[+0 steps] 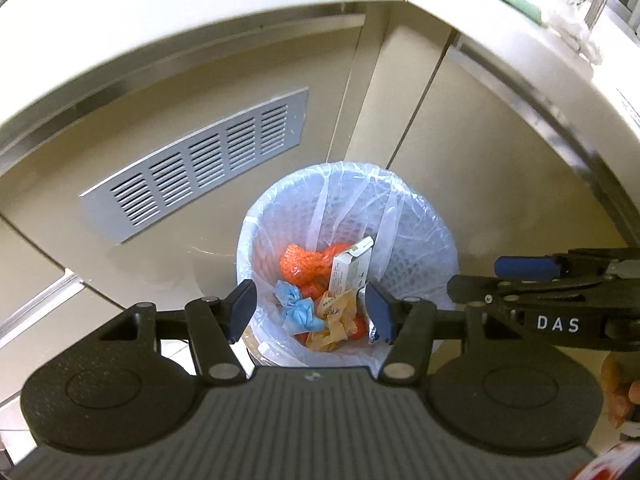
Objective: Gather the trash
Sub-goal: 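Raise both tools back toward the counter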
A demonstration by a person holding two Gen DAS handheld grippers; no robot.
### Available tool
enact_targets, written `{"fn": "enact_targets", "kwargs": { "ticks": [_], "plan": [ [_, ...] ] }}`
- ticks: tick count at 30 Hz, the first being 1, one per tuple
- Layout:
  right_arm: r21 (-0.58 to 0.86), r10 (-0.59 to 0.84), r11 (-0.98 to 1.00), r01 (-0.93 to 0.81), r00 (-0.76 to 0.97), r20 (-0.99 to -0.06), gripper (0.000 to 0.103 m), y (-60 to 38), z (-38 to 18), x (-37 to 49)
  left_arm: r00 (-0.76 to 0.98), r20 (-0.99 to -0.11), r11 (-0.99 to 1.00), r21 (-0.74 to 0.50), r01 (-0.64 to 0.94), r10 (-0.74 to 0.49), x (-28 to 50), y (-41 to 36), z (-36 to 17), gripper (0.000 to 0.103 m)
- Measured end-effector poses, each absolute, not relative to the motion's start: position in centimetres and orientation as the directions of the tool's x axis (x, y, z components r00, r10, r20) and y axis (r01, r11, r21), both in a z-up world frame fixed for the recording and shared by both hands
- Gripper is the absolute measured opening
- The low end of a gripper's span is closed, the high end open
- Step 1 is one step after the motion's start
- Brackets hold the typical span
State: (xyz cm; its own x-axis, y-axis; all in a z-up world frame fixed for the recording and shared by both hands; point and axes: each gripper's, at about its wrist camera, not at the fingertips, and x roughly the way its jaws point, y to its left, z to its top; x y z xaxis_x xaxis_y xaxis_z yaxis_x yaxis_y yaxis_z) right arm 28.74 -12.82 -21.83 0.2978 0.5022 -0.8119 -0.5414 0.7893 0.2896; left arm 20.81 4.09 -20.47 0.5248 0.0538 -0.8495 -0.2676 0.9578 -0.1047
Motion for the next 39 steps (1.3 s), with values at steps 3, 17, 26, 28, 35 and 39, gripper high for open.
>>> {"fn": "enact_targets", "kwargs": {
  "ticks": [3, 17, 26, 28, 35, 39],
  "plan": [
    [0.315, 0.534, 0.767, -0.559, 0.285, -0.796, 0.059, -12.9, -20.7, 28.1, 0.541, -0.838, 0.954, -0.099, -0.282, 0.073, 19.7, 3.8, -19.1, 0.056],
    [0.388, 0.686, 0.679, -0.624, 0.348, -0.639, 0.06, -15.1, -12.4, 26.4, 0.674, -0.721, 0.95, -0.076, -0.304, 0.158, 17.4, 2.8, -9.8, 0.056],
    [0.377, 0.662, 0.741, -0.556, 0.511, -0.548, 0.061, -19.8, -8.3, 28.4, 0.75, -0.64, 0.964, -0.055, -0.26, 0.166, 19.4, 2.3, -6.0, 0.056],
    [0.365, 0.638, 0.765, -0.531, 0.552, -0.536, 0.062, -21.1, -7.4, 29.1, 0.76, -0.627, 0.965, -0.051, -0.256, 0.169, 20.0, 2.5, -5.4, 0.056],
    [0.312, 0.534, 0.845, -0.434, 0.679, -0.503, 0.067, -25.3, -6.2, 33.7, 0.78, -0.601, 0.969, -0.039, -0.246, 0.174, 22.6, 3.8, -4.2, 0.056],
    [0.311, 0.485, 0.874, -0.375, 0.729, -0.484, 0.084, -27.0, -5.7, 36.8, 0.779, -0.602, 0.97, -0.03, -0.241, 0.175, 24.2, 4.8, -4.1, 0.056]
  ]
}}
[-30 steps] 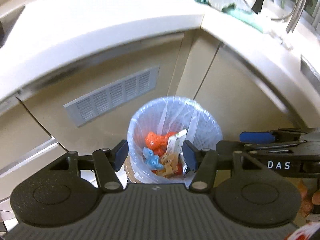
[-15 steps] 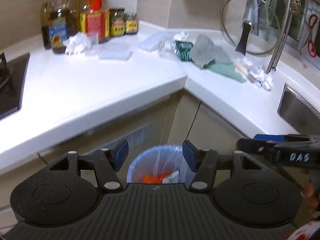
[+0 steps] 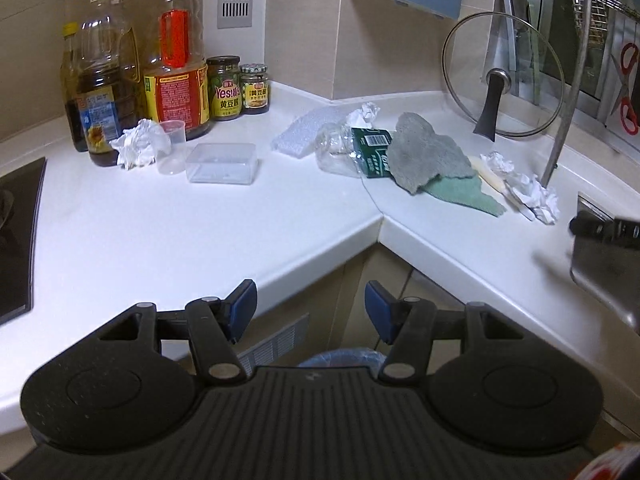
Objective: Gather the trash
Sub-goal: 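Raise both tools back toward the counter, then reach the right gripper to the crumpled white paper by the sink and close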
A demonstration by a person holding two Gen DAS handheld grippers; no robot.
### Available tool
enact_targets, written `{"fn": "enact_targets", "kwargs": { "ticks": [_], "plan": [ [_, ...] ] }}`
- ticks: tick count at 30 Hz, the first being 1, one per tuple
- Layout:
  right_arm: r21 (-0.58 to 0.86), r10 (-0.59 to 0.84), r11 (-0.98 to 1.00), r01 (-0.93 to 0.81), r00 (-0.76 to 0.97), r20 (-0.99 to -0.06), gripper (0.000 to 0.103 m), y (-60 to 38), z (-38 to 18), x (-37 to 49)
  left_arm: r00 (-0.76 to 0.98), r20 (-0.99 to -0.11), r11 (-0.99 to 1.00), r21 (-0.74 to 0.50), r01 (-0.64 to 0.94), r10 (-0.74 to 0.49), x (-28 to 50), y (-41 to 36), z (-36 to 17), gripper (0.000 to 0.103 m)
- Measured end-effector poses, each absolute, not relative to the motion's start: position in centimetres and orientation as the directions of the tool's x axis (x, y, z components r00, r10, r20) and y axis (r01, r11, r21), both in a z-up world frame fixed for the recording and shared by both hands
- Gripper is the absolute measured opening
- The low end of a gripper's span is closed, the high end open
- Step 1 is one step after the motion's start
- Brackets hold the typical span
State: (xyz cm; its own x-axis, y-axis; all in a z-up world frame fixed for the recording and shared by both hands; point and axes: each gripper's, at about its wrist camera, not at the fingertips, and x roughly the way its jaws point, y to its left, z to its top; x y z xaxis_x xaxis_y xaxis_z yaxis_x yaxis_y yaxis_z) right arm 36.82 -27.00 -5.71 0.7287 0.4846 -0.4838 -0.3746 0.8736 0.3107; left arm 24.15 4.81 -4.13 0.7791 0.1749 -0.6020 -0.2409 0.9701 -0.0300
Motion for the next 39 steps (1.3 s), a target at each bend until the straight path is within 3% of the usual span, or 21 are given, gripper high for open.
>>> {"fn": "enact_targets", "kwargs": {
  "ticks": [2, 5, 24, 26, 30, 32, 35, 39],
  "plan": [
    [0.319, 0.461, 0.884, -0.342, 0.749, -0.475, 0.092, -27.4, -5.6, 38.6, 0.778, -0.603, 0.97, -0.027, -0.24, 0.176, 25.0, 5.4, -4.0, 0.056],
    [0.324, 0.422, 0.899, -0.294, 0.778, -0.466, 0.093, -27.4, -5.5, 41.2, 0.776, -0.605, 0.971, -0.022, -0.238, 0.177, 26.2, 6.4, -3.9, 0.056],
    [0.423, 0.319, 0.904, -0.065, 0.761, -0.565, 0.093, -26.7, -10.0, 51.0, 0.76, -0.617, 0.965, -0.004, -0.263, 0.205, 32.4, 12.2, -3.9, 0.056],
    [0.422, 0.309, 0.905, -0.054, 0.766, -0.564, 0.077, -26.9, -10.0, 50.8, 0.758, -0.619, 0.965, -0.003, -0.261, 0.203, 32.5, 12.5, -4.0, 0.056],
    [0.444, 0.303, 0.896, -0.03, 0.772, -0.559, 0.061, -27.8, -10.1, 50.8, 0.755, -0.625, 0.965, -0.009, -0.261, 0.199, 32.8, 13.1, -4.3, 0.056],
    [0.456, 0.31, 0.889, -0.028, 0.771, -0.556, 0.045, -28.3, -10.2, 50.9, 0.755, -0.626, 0.966, -0.012, -0.259, 0.195, 32.9, 13.3, -4.5, 0.056],
    [0.448, 0.31, 0.893, -0.037, 0.772, -0.556, 0.031, -28.5, -10.2, 50.9, 0.755, -0.628, 0.968, -0.01, -0.251, 0.189, 33.3, 13.4, -4.6, 0.056],
    [0.436, 0.298, 0.899, -0.039, 0.785, -0.543, 0.023, -28.6, -10.0, 50.6, 0.757, -0.627, 0.97, -0.013, -0.243, 0.181, 33.7, 13.6, -4.8, 0.056]
  ]
}}
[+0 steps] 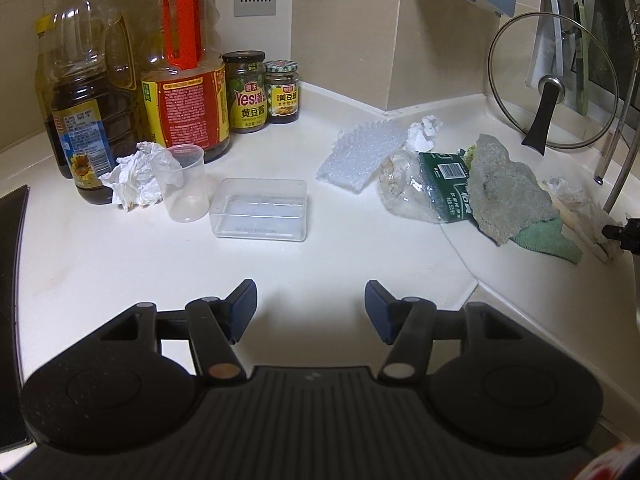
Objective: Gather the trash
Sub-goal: 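Reach the right gripper to the crumpled white paper by the sink and close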
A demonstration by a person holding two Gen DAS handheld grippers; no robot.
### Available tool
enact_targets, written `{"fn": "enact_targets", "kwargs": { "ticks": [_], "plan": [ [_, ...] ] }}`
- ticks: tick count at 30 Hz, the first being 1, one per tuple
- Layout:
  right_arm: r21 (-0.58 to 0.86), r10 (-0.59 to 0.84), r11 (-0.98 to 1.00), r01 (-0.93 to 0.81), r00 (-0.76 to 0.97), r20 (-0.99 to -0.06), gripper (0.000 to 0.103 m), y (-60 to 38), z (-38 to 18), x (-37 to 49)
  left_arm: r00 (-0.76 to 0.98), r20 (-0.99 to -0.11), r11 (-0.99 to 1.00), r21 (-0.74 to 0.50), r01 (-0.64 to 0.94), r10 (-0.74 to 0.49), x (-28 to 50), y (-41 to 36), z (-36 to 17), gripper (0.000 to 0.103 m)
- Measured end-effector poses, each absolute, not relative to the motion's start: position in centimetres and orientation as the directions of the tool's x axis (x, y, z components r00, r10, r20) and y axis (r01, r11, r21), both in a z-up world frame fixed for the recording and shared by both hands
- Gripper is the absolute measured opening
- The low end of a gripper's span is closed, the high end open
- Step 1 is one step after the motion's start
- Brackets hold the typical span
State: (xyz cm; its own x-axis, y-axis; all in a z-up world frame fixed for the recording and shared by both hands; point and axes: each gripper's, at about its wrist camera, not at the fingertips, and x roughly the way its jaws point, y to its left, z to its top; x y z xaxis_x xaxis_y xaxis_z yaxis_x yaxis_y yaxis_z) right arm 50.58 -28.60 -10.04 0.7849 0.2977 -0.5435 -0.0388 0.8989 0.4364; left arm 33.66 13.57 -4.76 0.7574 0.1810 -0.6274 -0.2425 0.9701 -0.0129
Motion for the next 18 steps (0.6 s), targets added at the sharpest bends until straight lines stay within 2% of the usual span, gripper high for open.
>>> {"fn": "enact_targets", "kwargs": {
  "ticks": [13, 16, 18],
  "plan": [
    [0.45, 0.285, 0.892, -0.04, 0.823, -0.491, 0.021, -28.2, -7.6, 47.5, 0.764, -0.614, 0.975, 0.043, -0.219, 0.199, 37.4, 14.8, -5.7, 0.057],
    [0.453, 0.281, 0.891, -0.033, 0.824, -0.492, 0.021, -28.1, -7.3, 46.9, 0.766, -0.602, 0.969, 0.058, -0.241, 0.226, 38.5, 15.6, -5.8, 0.07],
    [0.453, 0.277, 0.891, -0.029, 0.825, -0.492, 0.021, -28.0, -7.2, 46.6, 0.77, -0.593, 0.966, 0.058, -0.251, 0.236, 39.2, 16.2, -5.8, 0.074]
  ]
}}
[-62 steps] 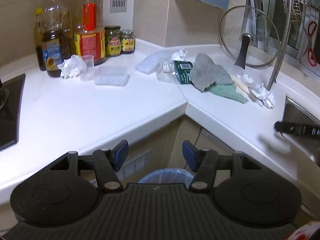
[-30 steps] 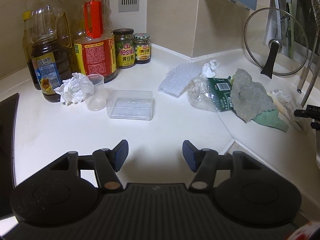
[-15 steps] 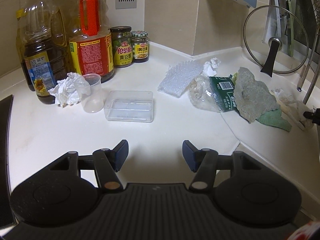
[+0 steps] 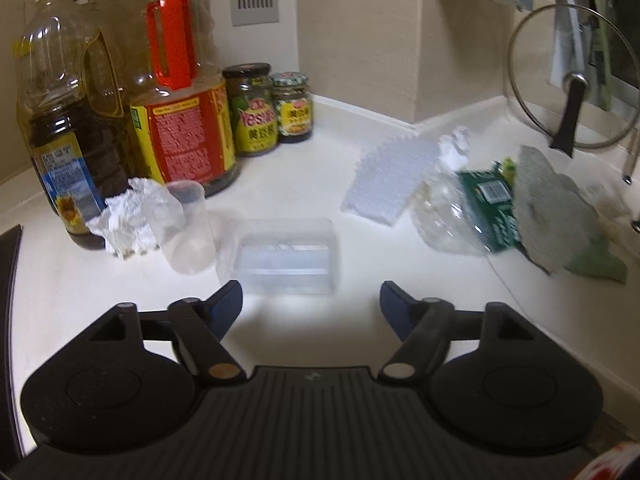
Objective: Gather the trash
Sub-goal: 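Reach the right gripper to the crumpled white paper by the sink and close, then grasp the clear plastic box with left gripper while right gripper holds white paper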
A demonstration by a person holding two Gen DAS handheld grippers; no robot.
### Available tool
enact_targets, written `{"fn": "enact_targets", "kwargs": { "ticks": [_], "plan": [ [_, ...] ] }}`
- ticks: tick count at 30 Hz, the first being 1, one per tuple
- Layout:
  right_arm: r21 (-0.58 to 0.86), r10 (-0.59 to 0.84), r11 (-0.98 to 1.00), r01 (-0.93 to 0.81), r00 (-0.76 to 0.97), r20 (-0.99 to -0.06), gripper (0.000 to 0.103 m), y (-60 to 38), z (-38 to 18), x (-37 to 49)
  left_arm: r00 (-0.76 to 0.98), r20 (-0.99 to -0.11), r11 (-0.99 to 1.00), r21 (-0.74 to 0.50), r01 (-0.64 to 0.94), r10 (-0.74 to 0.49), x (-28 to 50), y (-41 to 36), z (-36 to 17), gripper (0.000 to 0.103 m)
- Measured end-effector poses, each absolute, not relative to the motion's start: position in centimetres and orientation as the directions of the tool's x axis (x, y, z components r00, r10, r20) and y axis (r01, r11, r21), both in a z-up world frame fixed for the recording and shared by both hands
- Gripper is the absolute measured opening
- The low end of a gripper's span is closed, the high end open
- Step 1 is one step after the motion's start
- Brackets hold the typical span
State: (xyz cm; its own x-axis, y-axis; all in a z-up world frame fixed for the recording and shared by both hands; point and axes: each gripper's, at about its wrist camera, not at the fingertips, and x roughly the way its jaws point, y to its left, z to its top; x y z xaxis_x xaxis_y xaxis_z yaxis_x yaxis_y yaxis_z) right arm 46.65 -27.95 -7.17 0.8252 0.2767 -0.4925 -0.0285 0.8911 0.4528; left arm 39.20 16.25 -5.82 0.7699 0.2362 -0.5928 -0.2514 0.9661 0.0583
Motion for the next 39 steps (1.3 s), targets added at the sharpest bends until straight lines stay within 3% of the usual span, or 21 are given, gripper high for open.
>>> {"fn": "enact_targets", "kwargs": {
  "ticks": [1, 3, 11, 20, 25, 39],
  "plan": [
    [0.451, 0.273, 0.892, -0.025, 0.825, -0.494, 0.021, -27.9, -7.1, 46.5, 0.772, -0.59, 0.966, 0.058, -0.252, 0.237, 39.5, 16.6, -5.8, 0.074],
    [0.452, 0.268, 0.892, -0.017, 0.826, -0.497, 0.021, -27.8, -7.0, 46.3, 0.775, -0.584, 0.965, 0.058, -0.257, 0.241, 40.1, 17.1, -5.9, 0.086],
    [0.453, 0.255, 0.891, -0.002, 0.829, -0.498, 0.021, -27.1, -6.8, 46.0, 0.776, -0.58, 0.965, 0.077, -0.251, 0.249, 42.4, 18.7, -6.9, 0.093],
    [0.449, 0.253, 0.894, -0.003, 0.83, -0.497, 0.022, -26.6, -6.6, 45.7, 0.758, -0.599, 0.959, 0.062, -0.278, 0.258, 43.2, 20.1, -8.5, 0.093],
    [0.448, 0.255, 0.894, -0.004, 0.827, -0.501, 0.021, -26.4, -6.7, 45.7, 0.762, -0.602, 0.965, 0.059, -0.255, 0.238, 43.4, 20.2, -8.7, 0.085],
    [0.461, 0.3, 0.885, -0.061, 0.833, -0.465, 0.021, -26.4, -5.6, 45.2, 0.77, -0.59, 0.967, 0.077, -0.244, 0.241, 42.0, 19.2, -7.3, 0.084]
  ]
}}
